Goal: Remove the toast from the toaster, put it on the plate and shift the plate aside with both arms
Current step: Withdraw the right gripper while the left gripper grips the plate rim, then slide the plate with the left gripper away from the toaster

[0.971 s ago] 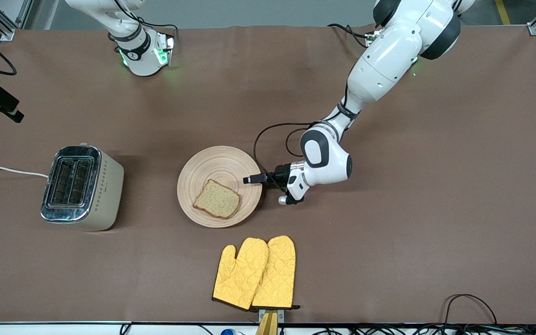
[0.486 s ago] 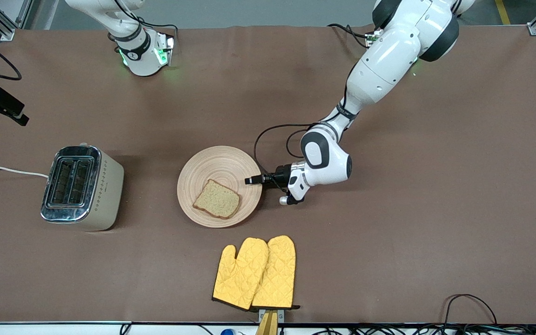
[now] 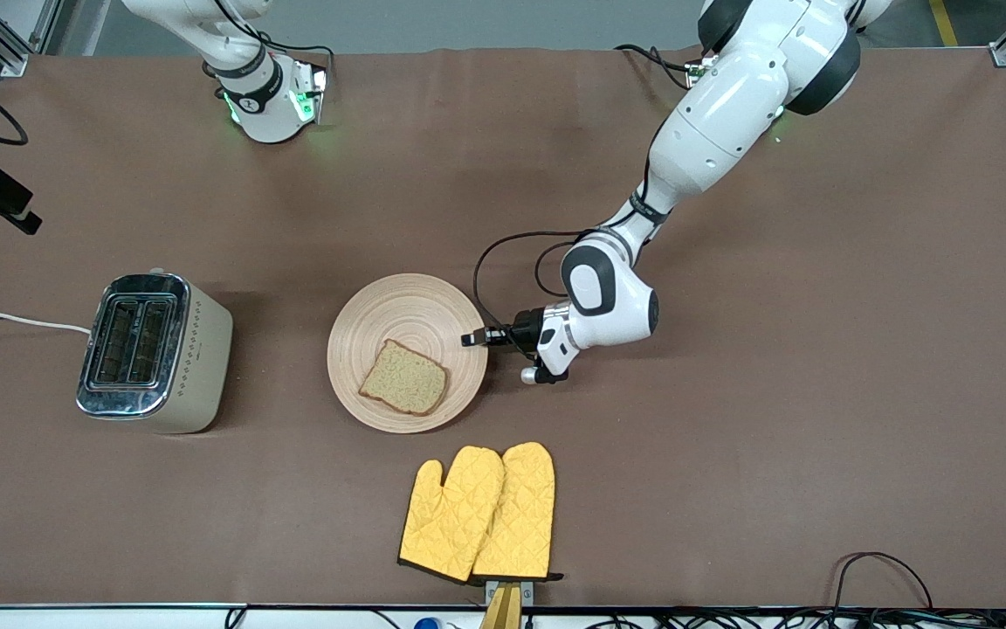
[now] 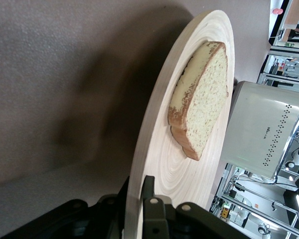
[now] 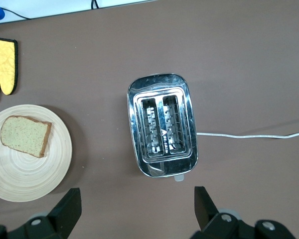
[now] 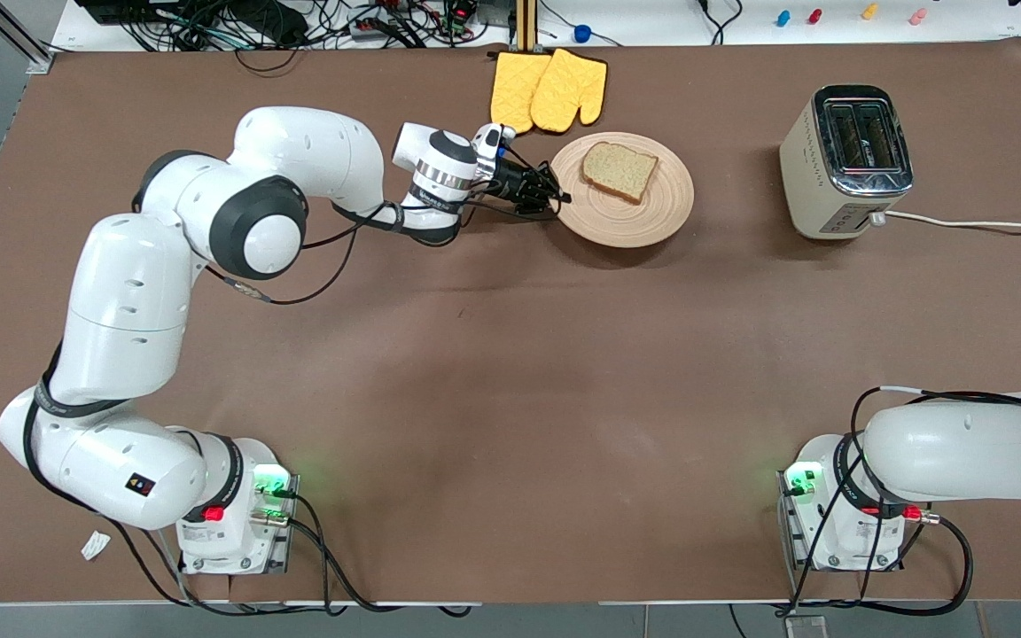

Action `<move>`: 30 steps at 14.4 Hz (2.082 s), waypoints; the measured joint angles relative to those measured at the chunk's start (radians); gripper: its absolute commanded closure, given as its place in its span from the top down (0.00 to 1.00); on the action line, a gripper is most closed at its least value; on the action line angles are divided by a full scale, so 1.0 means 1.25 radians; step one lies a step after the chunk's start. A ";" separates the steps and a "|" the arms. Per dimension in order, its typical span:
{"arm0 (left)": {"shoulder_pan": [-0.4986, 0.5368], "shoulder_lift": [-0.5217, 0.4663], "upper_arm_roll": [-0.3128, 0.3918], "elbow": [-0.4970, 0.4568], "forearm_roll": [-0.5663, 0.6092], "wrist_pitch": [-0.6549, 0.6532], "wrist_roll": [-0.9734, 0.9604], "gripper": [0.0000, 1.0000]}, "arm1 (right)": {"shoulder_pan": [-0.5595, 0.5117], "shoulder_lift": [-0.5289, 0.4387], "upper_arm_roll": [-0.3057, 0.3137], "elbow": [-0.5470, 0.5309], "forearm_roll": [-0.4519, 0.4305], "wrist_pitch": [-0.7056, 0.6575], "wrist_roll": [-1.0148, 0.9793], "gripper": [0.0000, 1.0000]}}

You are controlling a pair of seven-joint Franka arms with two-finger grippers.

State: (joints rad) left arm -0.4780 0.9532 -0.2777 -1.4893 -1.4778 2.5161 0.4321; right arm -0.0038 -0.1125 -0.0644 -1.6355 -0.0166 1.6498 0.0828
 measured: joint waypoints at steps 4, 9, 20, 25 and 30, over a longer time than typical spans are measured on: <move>0.013 -0.003 0.003 -0.001 0.024 0.000 0.010 0.00 | 0.000 0.000 0.000 0.004 0.000 -0.003 0.000 1.00; 0.059 -0.018 0.003 -0.015 0.114 -0.012 0.019 0.00 | 0.000 0.000 0.000 0.004 0.000 -0.003 0.000 1.00; 0.310 -0.132 0.012 -0.141 0.298 -0.289 0.046 0.00 | 0.000 0.011 0.000 0.004 0.000 -0.005 0.000 1.00; 0.493 -0.156 0.012 -0.120 0.420 -0.514 0.081 0.00 | 0.000 0.012 0.000 0.004 0.000 -0.006 0.000 1.00; 0.644 -0.152 0.013 -0.120 0.568 -0.608 0.214 0.00 | 0.002 0.021 0.001 0.004 0.000 -0.007 0.000 1.00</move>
State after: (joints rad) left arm 0.3269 0.7635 -0.2610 -1.6388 -0.7675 1.7563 0.6991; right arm -0.0017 -0.0866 -0.0632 -1.6302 -0.0161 1.6408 0.0828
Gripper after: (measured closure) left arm 0.912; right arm 0.000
